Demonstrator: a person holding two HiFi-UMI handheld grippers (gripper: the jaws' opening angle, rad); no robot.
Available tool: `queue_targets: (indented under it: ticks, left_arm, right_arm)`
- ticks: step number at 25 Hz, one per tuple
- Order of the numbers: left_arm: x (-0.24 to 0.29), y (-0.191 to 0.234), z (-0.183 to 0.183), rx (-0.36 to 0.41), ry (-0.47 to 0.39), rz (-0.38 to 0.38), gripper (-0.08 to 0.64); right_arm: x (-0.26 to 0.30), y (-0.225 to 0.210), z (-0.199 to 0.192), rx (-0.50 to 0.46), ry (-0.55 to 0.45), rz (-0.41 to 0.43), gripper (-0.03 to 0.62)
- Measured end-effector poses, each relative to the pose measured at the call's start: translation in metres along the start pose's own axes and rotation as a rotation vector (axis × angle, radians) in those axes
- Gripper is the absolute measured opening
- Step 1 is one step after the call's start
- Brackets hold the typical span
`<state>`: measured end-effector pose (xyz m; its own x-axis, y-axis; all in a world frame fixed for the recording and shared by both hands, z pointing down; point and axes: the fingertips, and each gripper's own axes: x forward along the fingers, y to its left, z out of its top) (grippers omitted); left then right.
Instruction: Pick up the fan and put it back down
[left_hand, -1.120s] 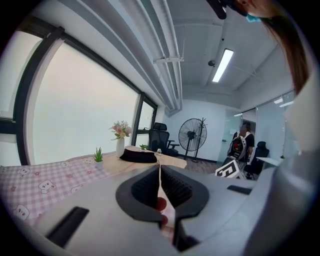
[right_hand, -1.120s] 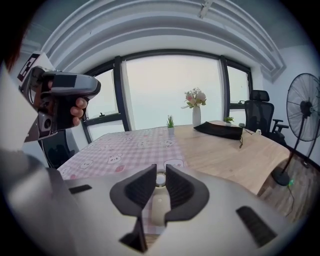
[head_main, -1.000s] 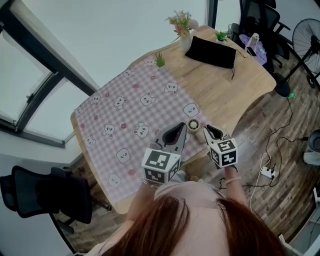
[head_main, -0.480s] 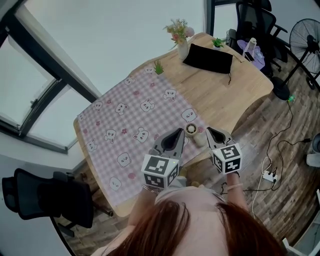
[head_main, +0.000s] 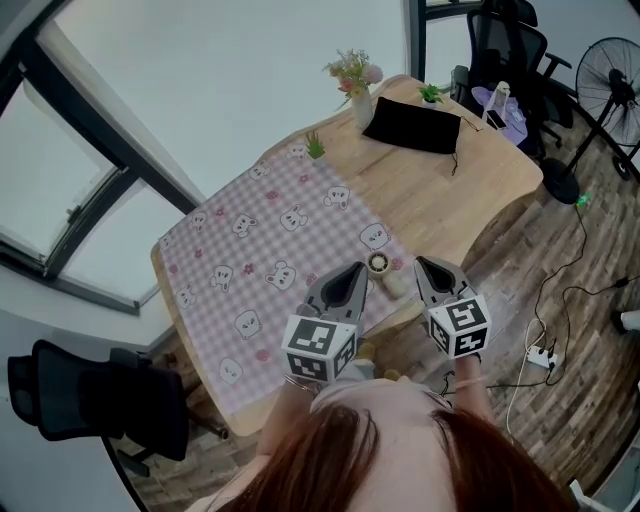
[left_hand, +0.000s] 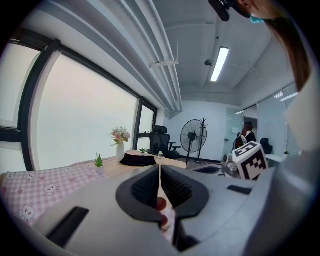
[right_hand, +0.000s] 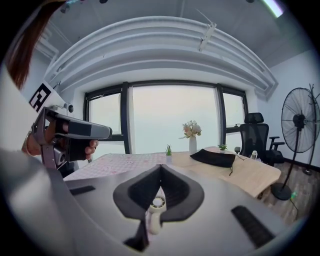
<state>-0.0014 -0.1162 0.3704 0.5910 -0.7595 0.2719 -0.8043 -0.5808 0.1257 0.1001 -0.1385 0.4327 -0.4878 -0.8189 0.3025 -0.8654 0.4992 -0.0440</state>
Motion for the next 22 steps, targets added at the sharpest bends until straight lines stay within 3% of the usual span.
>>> queue_targets:
  ticks: [22]
  left_arm:
    - [-0.012, -0.028, -0.003, 0.006, -0.019, 0.027, 0.015]
  right_arm:
    - [-0.051, 0.002, 0.028, -0.057, -0.097, 0.008, 0.0]
